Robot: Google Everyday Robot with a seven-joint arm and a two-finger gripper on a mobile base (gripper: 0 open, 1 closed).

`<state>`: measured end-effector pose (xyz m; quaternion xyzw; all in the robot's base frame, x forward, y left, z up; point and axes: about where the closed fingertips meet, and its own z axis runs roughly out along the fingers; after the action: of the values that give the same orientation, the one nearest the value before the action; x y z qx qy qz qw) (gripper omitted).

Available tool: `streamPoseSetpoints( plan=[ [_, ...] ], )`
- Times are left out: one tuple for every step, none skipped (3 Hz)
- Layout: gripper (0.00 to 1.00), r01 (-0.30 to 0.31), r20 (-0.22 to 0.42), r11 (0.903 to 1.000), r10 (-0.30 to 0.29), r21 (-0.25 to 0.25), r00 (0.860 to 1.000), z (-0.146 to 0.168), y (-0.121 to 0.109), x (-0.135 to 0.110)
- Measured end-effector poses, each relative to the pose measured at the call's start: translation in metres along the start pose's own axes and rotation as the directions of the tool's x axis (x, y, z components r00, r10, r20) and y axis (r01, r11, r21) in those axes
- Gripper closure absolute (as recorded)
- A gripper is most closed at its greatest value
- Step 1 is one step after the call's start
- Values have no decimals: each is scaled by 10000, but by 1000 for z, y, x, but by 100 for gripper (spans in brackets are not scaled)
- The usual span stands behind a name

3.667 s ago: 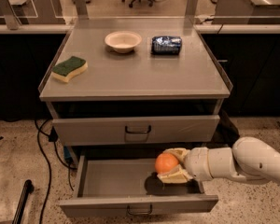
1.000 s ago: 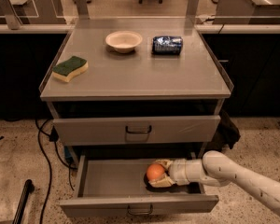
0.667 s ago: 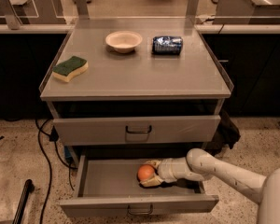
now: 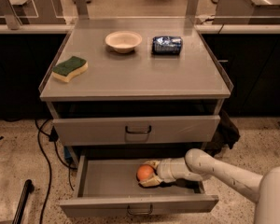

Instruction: Place orange into middle drawer

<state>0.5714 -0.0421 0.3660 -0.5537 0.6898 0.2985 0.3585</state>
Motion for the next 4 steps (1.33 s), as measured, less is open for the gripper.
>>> streamPoseSetpoints(
  plan=[
    [50,0,0,10000,0,-1,10000,0,0,0],
    [27,0,0,10000,0,-1,10000,0,0,0],
    [3,0,1,10000,0,-2,10000,0,0,0],
    [0,0,1,10000,0,-3,10000,0,0,0]
  ],
)
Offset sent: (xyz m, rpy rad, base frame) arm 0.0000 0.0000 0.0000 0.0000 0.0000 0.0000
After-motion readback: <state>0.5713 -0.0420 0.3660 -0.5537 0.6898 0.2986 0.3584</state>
